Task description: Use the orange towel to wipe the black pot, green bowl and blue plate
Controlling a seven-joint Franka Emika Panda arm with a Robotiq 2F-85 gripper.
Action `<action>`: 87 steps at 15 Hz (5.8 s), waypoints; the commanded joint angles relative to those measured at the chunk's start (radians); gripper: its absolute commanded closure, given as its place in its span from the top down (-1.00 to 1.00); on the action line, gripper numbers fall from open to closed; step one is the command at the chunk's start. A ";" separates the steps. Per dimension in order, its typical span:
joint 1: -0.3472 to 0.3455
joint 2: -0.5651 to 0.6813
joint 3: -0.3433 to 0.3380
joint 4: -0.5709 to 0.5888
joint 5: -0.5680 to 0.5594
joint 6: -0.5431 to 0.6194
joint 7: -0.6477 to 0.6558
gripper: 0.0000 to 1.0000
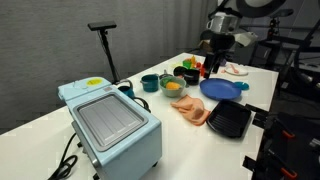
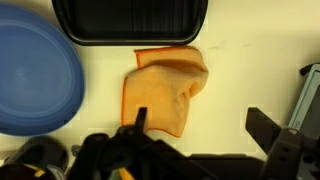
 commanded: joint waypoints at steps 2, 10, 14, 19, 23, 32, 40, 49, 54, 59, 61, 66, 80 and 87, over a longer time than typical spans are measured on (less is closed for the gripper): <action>0.029 0.221 0.044 0.185 -0.076 0.013 0.072 1.00; 0.017 0.146 0.023 0.096 -0.076 0.044 0.081 1.00; 0.010 0.189 0.002 0.107 -0.205 0.067 0.141 1.00; 0.019 0.269 -0.005 0.122 -0.227 0.103 0.141 1.00; 0.036 0.374 0.008 0.154 -0.214 0.100 0.132 1.00; 0.127 0.531 -0.013 0.217 -0.313 0.193 0.179 1.00; 0.157 0.598 -0.012 0.280 -0.370 0.062 0.160 -0.02; 0.144 0.582 -0.007 0.303 -0.379 0.049 0.142 -1.00; 0.091 0.479 0.041 0.297 -0.250 -0.048 0.019 -0.98; 0.056 0.316 0.035 0.222 -0.128 -0.026 -0.054 -0.98; 0.037 0.252 0.016 0.197 -0.104 -0.006 -0.044 -0.98; -0.026 0.106 -0.053 0.141 -0.109 0.041 -0.006 -0.98; -0.115 0.350 -0.217 0.284 -0.286 0.401 0.495 -0.98; -0.087 0.493 -0.322 0.355 -0.345 0.307 0.649 -0.98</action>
